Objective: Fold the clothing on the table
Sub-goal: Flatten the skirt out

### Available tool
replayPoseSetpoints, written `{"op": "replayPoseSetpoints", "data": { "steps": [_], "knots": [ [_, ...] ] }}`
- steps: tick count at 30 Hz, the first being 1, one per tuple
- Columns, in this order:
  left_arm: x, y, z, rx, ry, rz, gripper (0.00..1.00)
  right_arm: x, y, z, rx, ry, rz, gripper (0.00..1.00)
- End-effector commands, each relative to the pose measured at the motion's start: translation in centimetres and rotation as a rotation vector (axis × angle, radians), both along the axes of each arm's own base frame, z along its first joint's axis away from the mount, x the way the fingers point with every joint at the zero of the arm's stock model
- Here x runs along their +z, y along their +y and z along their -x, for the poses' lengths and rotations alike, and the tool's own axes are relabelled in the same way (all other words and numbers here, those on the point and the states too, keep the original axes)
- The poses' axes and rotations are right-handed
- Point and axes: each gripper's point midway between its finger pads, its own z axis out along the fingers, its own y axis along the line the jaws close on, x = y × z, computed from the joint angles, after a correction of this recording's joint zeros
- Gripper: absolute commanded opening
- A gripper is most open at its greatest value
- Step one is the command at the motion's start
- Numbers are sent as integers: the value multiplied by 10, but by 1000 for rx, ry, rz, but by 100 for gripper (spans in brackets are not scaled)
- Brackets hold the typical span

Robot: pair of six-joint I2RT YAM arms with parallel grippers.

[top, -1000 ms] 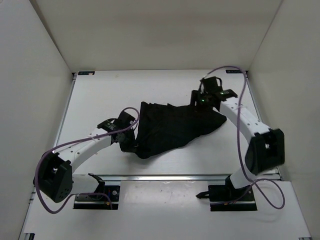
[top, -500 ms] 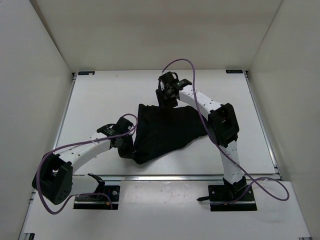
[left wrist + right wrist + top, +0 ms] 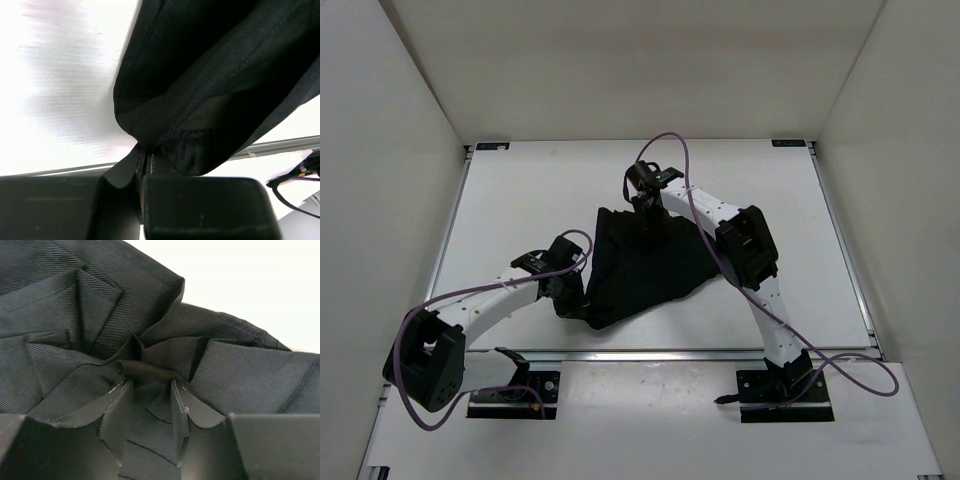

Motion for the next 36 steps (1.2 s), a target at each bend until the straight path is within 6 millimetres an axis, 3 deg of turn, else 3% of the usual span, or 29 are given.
{"op": "replayPoseSetpoints", "data": {
  "steps": [1, 5, 8, 15, 20, 28, 33, 36],
  "knots": [
    [2, 0, 3, -9, -9, 19, 0, 9, -4, -2, -21, -32, 24, 33],
    [2, -1, 3, -7, -13, 20, 0, 16, 3, 0, -29, -32, -8, 45],
    [4, -2, 3, -1, -18, 29, 0, 21, 16, 4, -26, -30, -46, 47],
    [2, -1, 4, 2, -12, 27, 0, 28, 14, 5, -107, -82, -53, 47],
    [-2, -1, 8, -5, 4, 31, 0, 45, 31, 4, -86, -130, -100, 47],
    [-3, -1, 8, -2, 5, 32, 0, 30, 38, 8, -62, -113, -43, 50],
    [-8, 2, 13, -4, 27, 25, 0, 29, 47, 12, -35, -110, -37, 60],
    [-4, 0, 8, -1, 9, 35, 0, 23, 44, 14, -48, -97, -2, 57]
  ]
}}
